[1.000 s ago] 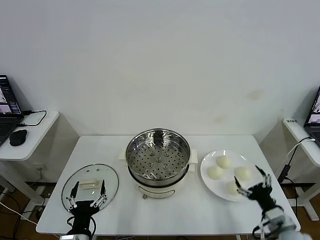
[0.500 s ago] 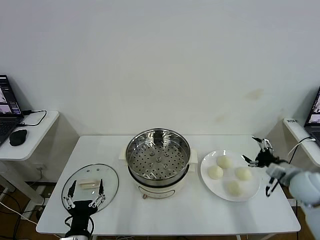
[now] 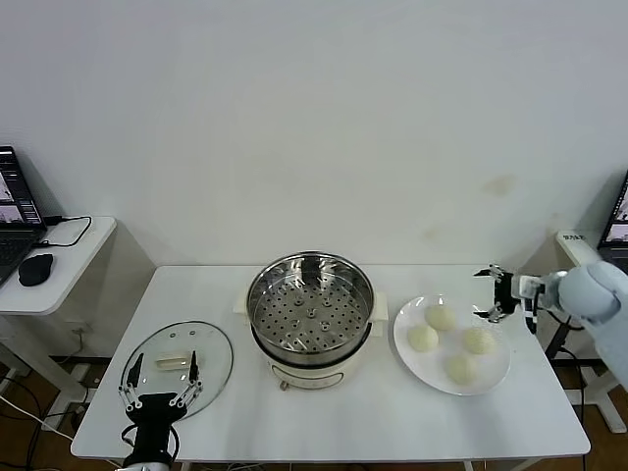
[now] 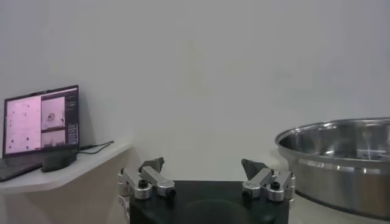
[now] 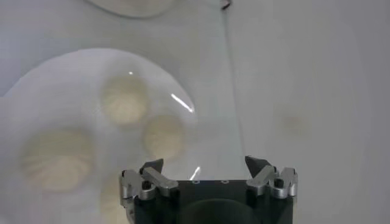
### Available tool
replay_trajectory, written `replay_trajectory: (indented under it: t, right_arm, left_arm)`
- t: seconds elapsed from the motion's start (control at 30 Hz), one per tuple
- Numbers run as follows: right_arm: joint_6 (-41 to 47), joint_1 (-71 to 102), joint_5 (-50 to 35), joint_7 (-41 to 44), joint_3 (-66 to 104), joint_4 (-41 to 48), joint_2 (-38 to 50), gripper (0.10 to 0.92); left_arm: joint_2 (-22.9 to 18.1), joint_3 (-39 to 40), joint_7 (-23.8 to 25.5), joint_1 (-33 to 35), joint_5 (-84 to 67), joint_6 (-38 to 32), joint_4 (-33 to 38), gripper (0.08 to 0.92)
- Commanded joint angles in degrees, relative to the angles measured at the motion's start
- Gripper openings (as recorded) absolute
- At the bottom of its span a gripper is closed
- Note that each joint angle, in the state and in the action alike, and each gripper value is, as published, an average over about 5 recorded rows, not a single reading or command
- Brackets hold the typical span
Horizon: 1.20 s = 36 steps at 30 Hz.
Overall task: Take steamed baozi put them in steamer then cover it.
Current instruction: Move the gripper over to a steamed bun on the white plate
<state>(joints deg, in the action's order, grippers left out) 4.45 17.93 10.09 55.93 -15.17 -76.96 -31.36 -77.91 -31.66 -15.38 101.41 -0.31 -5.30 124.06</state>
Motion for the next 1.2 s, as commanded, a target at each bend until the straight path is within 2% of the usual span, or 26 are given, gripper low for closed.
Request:
replay_trajectory:
  t: [0.03, 0.4, 1.2]
  right_arm:
    - [-0.4, -13.9, -1.8, 5.3, -19.0, 6.8, -2.1, 0.823]
    - [-1.6, -13.4, 2.5, 4.3, -19.2, 15.0, -12.1, 0.823]
    - [-1.6, -12.6, 7.9, 2.9, -17.1, 25.8, -19.3, 0.822]
  left_arm:
    - [0.0, -0.1, 0.0, 0.0, 0.3, -0.1, -0.1, 0.823]
    - [0.0, -0.8, 0.1, -0.1, 0.0, -0.3, 0.3, 0.823]
    - [0.4, -2.2, 0.3, -0.8, -0.6, -0.8, 0.2, 0.823]
